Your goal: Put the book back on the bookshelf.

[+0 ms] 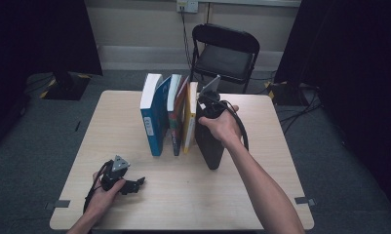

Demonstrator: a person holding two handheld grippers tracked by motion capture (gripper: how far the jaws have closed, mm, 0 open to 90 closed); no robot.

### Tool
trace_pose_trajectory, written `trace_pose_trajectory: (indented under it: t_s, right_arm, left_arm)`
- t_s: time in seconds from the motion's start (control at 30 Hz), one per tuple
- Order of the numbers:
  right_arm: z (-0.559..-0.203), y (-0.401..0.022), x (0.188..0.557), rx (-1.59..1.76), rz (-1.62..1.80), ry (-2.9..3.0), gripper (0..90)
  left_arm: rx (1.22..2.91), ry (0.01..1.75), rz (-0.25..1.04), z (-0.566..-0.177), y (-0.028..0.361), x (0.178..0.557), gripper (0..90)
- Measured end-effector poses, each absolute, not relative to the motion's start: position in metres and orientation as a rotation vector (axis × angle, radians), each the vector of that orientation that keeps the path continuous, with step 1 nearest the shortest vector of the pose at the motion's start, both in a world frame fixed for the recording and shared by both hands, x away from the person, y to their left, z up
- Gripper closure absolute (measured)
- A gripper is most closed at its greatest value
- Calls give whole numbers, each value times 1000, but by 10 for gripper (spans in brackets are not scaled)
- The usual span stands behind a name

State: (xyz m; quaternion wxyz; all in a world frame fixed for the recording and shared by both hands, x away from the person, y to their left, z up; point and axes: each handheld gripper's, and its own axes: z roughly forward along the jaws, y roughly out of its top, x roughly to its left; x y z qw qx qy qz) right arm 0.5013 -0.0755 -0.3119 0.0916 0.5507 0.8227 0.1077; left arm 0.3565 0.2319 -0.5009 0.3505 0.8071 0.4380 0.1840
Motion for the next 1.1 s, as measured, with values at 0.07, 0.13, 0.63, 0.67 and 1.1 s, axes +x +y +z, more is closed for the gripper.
trace_pose_trajectory:
  t_s: [0.07,0.13,0.63,0.67,1.1]
  right_arm:
    - [-309,-77,504,1649,338,2424,534]
    - [-305,-78,508,1663,343,2415,534]
    - [-295,-65,543,1775,336,2315,534]
    - [-294,-63,546,1777,329,2308,534]
    - [-303,-53,559,1815,313,2262,533]
  left_arm:
    - [2090,1134,477,-501,232,356,88]
    - [2089,1135,476,-501,232,356,88]
    - [2083,1129,472,-501,232,357,89]
    - [2083,1129,471,-501,232,357,89]
    - [2092,1119,468,-501,233,356,89]
